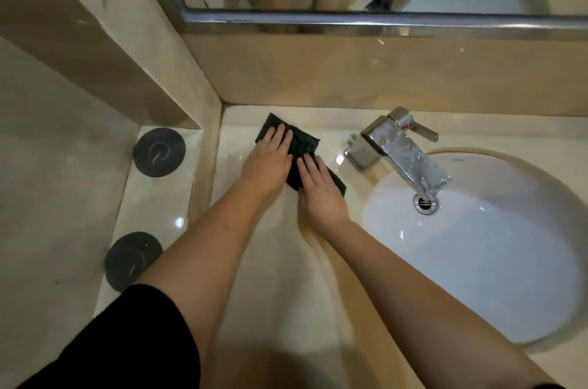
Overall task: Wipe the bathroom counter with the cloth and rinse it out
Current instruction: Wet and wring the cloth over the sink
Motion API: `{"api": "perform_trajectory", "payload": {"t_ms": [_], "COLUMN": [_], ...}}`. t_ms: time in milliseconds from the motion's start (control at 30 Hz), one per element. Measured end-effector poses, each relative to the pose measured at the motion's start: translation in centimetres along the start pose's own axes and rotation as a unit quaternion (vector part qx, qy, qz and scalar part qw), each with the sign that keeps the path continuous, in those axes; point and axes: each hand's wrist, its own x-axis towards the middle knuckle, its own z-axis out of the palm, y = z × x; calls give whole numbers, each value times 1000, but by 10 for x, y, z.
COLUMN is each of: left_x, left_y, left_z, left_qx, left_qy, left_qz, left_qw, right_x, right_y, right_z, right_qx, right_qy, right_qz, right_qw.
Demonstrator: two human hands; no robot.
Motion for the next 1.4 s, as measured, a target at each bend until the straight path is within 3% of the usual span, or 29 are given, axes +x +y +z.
{"api": "perform_trajectory", "payload": {"t_ms": [400, 567, 700, 767, 867, 933, 1033, 1167, 1400], "left_x": [-33, -75, -93, -96, -105, -110, -116, -112, -100], "left_y": [82, 112, 150, 176, 214, 233, 259, 294, 326], "left_z": [27, 38, 39, 35, 28, 32, 40, 34, 0], "left_qx": [-10, -69, -107, -197, -384, -444, -457, -487, -467], "left_qy": [-5, -6, -29, -32, -42, -63, -94, -68, -8], "left_qz": [118, 100, 69, 52, -25, -45, -10, 30, 7], "left_qw": [993, 993, 991, 978, 922, 893, 884, 870, 884], "right_x": [-66, -92, -121, -138, -154, -163, -176, -192, -210], "right_y": [62, 75, 99, 115, 135, 148, 167, 185, 224], "right_z": [-22, -40, -60, -75, -103, -122, -148, -176, -198], "right_qx": [18, 42, 89, 113, 133, 138, 139, 146, 161], "right_qy": [81, 49, 77, 102, 132, 150, 174, 187, 200], "right_qz": [76, 76, 78, 63, 49, 35, 16, 9, 33], "right_qw": [994, 995, 990, 986, 981, 978, 975, 971, 966]}}
